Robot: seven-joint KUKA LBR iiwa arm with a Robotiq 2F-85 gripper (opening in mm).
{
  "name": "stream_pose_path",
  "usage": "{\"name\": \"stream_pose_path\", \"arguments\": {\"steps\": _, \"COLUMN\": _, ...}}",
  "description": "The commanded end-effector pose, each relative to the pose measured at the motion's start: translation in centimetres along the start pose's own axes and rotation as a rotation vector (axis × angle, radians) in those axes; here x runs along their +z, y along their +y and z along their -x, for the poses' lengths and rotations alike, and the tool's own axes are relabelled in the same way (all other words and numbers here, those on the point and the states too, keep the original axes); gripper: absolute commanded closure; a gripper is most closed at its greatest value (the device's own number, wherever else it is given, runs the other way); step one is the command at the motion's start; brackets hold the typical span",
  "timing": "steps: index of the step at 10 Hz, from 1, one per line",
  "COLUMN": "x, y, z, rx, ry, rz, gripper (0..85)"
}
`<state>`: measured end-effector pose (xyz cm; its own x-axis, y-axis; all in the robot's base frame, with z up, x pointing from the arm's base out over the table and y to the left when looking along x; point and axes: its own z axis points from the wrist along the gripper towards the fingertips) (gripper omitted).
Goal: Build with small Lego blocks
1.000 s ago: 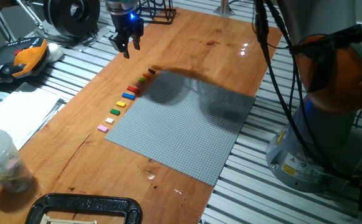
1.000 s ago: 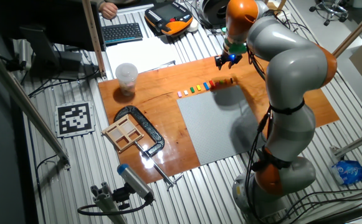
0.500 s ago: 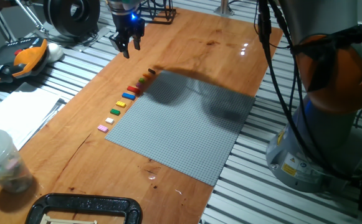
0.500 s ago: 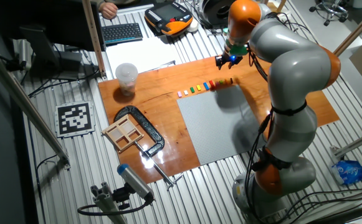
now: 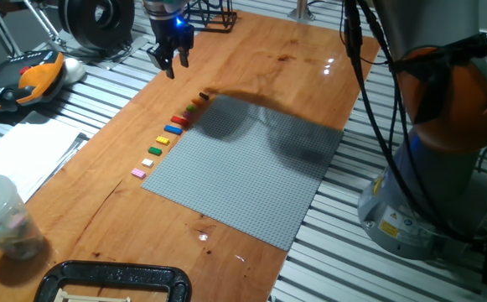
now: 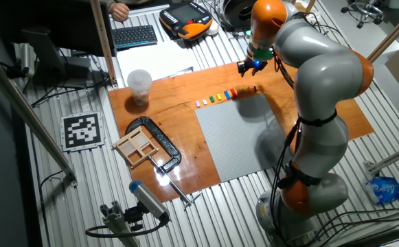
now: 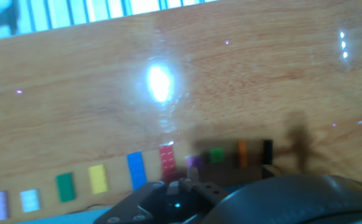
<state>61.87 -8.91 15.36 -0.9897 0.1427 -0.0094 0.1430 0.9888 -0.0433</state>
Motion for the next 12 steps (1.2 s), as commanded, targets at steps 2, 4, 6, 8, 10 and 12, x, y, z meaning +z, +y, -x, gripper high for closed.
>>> {"name": "stream_pose_path", "arguments": {"steps": 2, "x": 1.0, "y": -1.1, "z": 0.6, "rx": -0.014, "ry": 0.006, "rz": -0.009, "gripper": 34.0}}
{"name": "stream_pose_path", "arguments": {"steps": 4, "x": 2.2, "y": -2.5, "z": 0.8, "rx": -0.034, "ry": 0.008, "rz": -0.004, "gripper": 34.0}}
{"name": "stream_pose_path", "arguments": {"steps": 6, "x": 3.5, "y": -4.0, "z": 0.8, "rx": -0.053, "ry": 0.003, "rz": 0.003, "gripper": 34.0}}
{"name": "stream_pose_path", "arguments": {"steps": 8, "x": 5.1, "y": -4.9, "z": 0.8, "rx": -0.07, "ry": 0.001, "rz": 0.015, "gripper": 34.0}}
{"name": "stream_pose_path", "arguments": {"steps": 10, "x": 5.8, "y": -5.1, "z": 0.6, "rx": -0.072, "ry": -0.005, "rz": 0.016, "gripper": 34.0}}
{"name": "stream_pose_path", "arguments": {"steps": 12, "x": 6.6, "y": -5.4, "z": 0.5, "rx": -0.073, "ry": -0.006, "rz": 0.02, "gripper": 34.0}}
